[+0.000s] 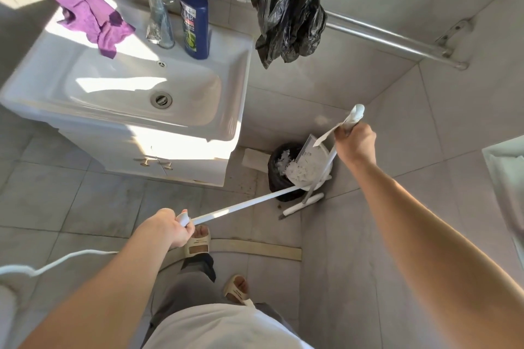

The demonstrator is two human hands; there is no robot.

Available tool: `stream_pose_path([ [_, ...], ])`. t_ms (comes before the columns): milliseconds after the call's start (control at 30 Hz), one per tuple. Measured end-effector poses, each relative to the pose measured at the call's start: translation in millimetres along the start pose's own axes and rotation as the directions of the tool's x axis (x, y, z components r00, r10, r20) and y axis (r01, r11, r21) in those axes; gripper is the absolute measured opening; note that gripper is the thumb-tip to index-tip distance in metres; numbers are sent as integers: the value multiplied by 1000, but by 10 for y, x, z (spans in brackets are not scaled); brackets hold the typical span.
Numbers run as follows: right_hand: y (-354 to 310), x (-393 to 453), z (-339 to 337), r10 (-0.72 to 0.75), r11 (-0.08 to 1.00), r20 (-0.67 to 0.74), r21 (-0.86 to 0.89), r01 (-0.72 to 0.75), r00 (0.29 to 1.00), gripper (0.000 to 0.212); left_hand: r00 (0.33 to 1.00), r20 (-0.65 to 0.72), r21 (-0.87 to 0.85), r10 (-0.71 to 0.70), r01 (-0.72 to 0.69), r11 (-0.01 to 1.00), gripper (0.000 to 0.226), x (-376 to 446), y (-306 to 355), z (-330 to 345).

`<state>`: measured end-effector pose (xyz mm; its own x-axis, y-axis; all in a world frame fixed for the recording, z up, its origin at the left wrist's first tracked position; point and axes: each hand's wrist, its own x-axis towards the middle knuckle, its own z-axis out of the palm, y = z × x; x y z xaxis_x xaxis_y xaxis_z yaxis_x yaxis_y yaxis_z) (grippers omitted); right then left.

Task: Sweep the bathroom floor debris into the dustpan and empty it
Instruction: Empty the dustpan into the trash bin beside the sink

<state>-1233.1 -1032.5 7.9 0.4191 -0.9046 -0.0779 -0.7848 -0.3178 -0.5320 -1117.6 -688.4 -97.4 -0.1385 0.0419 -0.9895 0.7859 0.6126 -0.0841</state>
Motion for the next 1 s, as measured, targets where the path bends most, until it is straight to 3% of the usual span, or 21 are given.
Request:
stream_pose_path([
  [200, -28, 64, -37, -4, 999, 2, -33, 4, 1000, 29, 998, -64, 115, 15, -7, 993, 26, 86, -16, -16],
  [567, -77, 107, -118, 10, 999, -72, 44, -7, 997, 24, 986, -169, 138, -10, 33, 990, 36, 388, 37, -98],
  [767, -194, 98, -119, -38, 999, -60, 25, 39, 997, 28, 979, -173, 257, -105, 148, 955, 28, 529, -25, -123],
  [1000, -203, 95, -78, -58, 998, -73, -25, 57, 996, 20, 984, -164, 327, -75, 126, 937, 27, 586, 29, -183],
])
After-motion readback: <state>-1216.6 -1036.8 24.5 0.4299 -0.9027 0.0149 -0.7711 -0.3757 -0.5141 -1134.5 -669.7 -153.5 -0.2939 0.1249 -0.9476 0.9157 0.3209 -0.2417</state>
